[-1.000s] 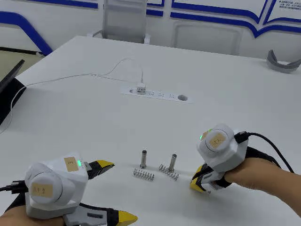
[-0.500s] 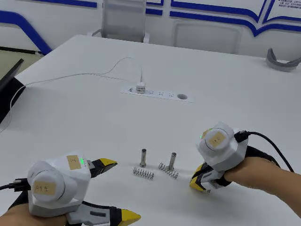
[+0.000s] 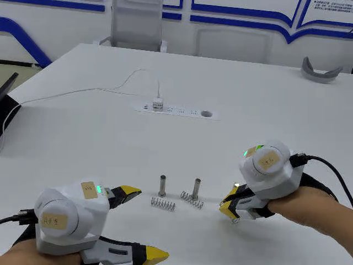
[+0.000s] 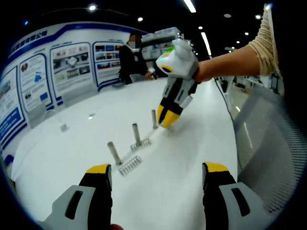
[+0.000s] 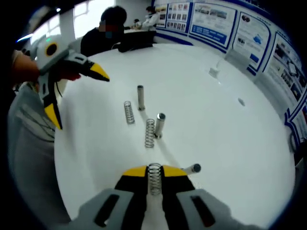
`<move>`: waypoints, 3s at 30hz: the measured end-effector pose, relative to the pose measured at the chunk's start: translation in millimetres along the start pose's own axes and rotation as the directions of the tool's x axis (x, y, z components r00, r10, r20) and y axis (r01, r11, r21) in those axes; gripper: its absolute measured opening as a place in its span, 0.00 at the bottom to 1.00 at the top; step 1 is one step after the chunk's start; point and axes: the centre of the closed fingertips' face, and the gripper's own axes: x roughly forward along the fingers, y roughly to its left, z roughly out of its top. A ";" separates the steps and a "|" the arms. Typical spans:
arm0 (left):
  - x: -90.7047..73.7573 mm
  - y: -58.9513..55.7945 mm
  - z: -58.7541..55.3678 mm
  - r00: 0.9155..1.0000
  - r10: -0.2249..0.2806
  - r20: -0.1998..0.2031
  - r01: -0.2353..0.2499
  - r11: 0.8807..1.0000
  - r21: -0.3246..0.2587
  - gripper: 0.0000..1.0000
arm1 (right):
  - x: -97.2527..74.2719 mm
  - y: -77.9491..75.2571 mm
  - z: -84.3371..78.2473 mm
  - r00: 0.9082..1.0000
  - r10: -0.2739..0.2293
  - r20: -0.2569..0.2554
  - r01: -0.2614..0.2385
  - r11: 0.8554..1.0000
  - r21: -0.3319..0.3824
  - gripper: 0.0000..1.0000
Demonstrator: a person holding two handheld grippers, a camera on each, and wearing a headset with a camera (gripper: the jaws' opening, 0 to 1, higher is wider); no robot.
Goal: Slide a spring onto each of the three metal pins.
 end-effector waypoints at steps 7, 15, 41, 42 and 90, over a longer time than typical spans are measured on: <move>4.7 -4.2 8.4 1.000 -0.023 0.008 0.023 1.000 0.011 0.78 | -10.1 -0.6 2.4 0.999 -0.016 0.048 0.014 0.999 0.051 0.12; 14.5 -7.1 23.9 0.998 -0.048 0.037 0.049 0.999 -0.004 0.76 | -23.8 2.5 17.8 0.992 -0.027 0.124 0.017 0.996 0.083 0.12; 47.7 -9.5 66.2 0.983 -0.075 0.170 0.102 0.982 -0.159 0.49 | -60.5 29.0 78.6 0.937 0.016 0.348 -0.050 0.995 0.089 0.12; 48.3 -8.9 67.0 0.982 -0.073 0.175 0.103 0.980 -0.168 0.48 | -61.1 29.2 80.3 0.935 0.017 0.354 -0.053 0.995 0.090 0.12; 45.5 -4.5 80.6 0.973 -0.043 0.226 0.072 0.990 -0.123 0.12 | -73.3 49.3 102.1 0.883 0.065 0.464 -0.128 0.986 0.106 0.12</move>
